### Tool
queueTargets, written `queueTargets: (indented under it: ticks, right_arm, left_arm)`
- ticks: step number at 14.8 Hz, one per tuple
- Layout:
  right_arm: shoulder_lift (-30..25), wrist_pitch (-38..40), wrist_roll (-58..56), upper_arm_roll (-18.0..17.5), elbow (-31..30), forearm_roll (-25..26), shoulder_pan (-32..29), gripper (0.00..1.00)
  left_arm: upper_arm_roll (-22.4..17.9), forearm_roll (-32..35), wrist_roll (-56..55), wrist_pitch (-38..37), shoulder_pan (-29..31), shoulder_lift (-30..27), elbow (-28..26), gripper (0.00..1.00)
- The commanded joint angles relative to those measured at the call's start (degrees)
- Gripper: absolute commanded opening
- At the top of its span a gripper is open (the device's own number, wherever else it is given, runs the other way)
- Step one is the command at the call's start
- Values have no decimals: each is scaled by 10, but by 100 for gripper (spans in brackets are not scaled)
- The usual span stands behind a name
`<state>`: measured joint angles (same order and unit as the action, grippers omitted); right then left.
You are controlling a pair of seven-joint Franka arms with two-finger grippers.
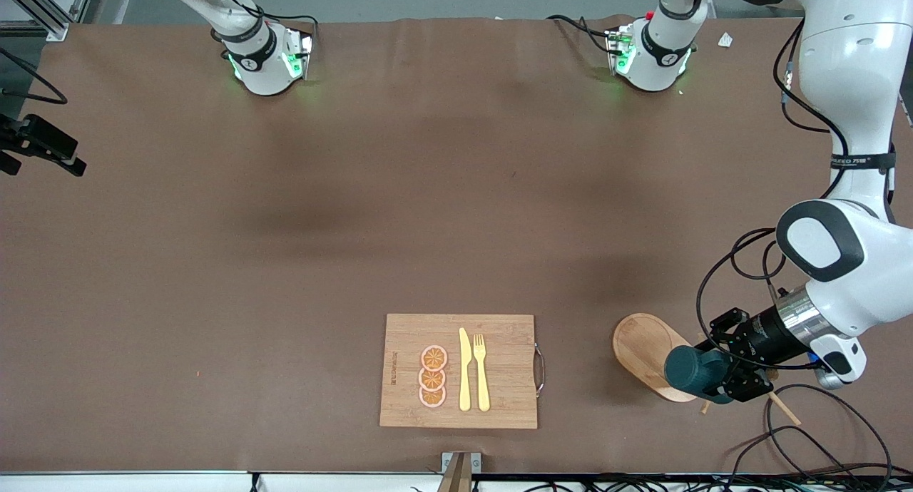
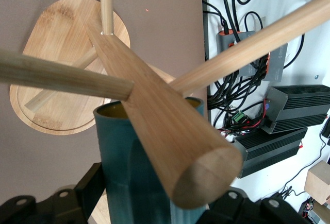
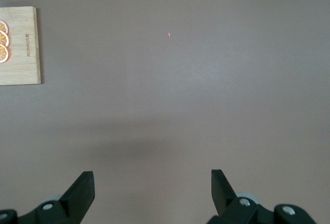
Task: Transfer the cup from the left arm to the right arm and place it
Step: 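Lift the teal mug off the stand and carry it toward the table middle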
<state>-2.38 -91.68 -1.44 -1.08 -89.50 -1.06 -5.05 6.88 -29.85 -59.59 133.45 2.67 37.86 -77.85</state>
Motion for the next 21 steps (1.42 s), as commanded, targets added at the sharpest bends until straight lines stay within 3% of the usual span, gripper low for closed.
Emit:
queueTargets:
  ticks: [1, 8, 10, 15, 21]
  right_arm:
    - [-6, 0, -6, -3, -6, 4, -4, 100]
    - [-6, 0, -6, -3, -6, 4, -5, 100]
    - [-6, 0, -6, -3, -6, 4, -4, 100]
    - [-6, -1, -6, -3, -6, 5, -4, 100]
    - [-5, 0, -6, -3, -6, 4, -5, 100]
  left_arm:
    - [1, -9, -5, -23, 1, -1, 16, 77]
    - [-2, 1, -3, -59, -4, -47, 14, 77]
    - [-2, 33, -4, -59, -27, -59, 10, 77]
    - [-2, 233, -122, -58, -143, -72, 9, 76]
    - [-5, 467, -273, -53, -295, -49, 9, 76]
